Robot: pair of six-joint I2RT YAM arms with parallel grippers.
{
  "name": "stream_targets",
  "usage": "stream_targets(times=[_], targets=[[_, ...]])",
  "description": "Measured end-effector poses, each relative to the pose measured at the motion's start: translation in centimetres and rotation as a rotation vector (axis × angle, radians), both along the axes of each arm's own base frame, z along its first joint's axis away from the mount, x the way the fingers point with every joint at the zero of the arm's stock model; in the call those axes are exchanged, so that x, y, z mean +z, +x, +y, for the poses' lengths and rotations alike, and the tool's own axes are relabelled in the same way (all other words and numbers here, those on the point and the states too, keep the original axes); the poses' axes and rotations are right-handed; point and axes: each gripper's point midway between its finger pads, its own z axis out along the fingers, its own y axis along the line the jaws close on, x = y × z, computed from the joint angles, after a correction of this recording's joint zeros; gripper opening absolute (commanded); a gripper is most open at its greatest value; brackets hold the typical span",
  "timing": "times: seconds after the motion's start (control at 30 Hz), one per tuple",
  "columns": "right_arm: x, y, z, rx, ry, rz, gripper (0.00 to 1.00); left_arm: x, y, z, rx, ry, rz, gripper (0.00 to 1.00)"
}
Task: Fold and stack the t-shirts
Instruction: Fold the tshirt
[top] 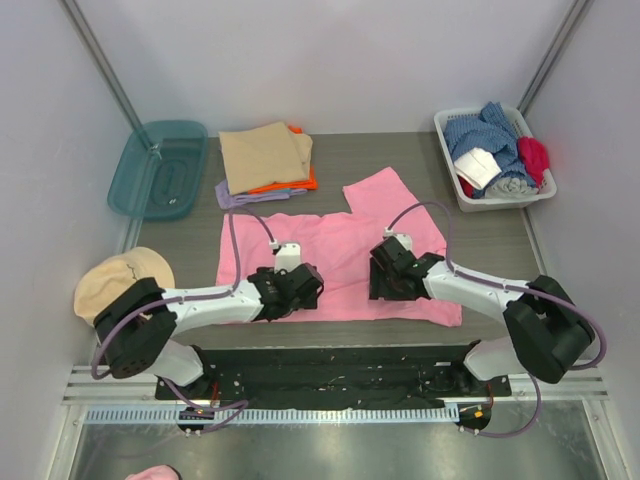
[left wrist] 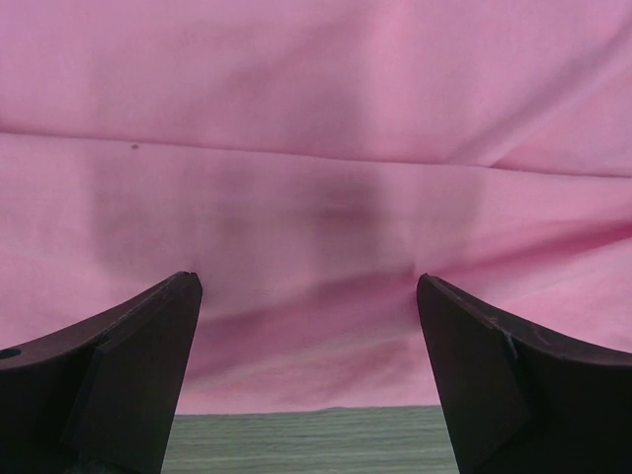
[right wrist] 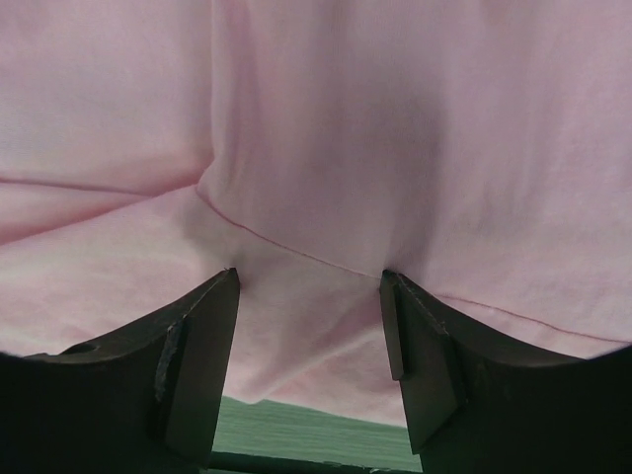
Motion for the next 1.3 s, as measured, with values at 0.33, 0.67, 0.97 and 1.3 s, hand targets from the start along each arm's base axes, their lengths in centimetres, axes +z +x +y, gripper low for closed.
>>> stream_targets(times=[0.33, 0.67, 0.97, 1.3], targets=[[-0.7, -1.1, 0.0, 0.013, -0.017, -0.025, 0.67, -1.8, -2.3, -1.6, -0.039, 0.036, 0.012, 0.95], [-0.9, -4.2, -1.5, -0.017, -0.058, 0.041, 0.67, -2.0, -4.8, -1.7, -0.029, 0.022, -0.003, 0.95], [-0.9, -5.3, -2.8, -0.066, -0.098, 0.074, 0.67, -1.8, -5.4, -0.7, 0.002, 0.015, 0.002, 0.97], [12.5, -0.4, -0.4, -0.102, 0.093, -0.233, 1.00, 8.5, -3.6, -2.1, -0.012, -0.048, -0.115, 1.00]])
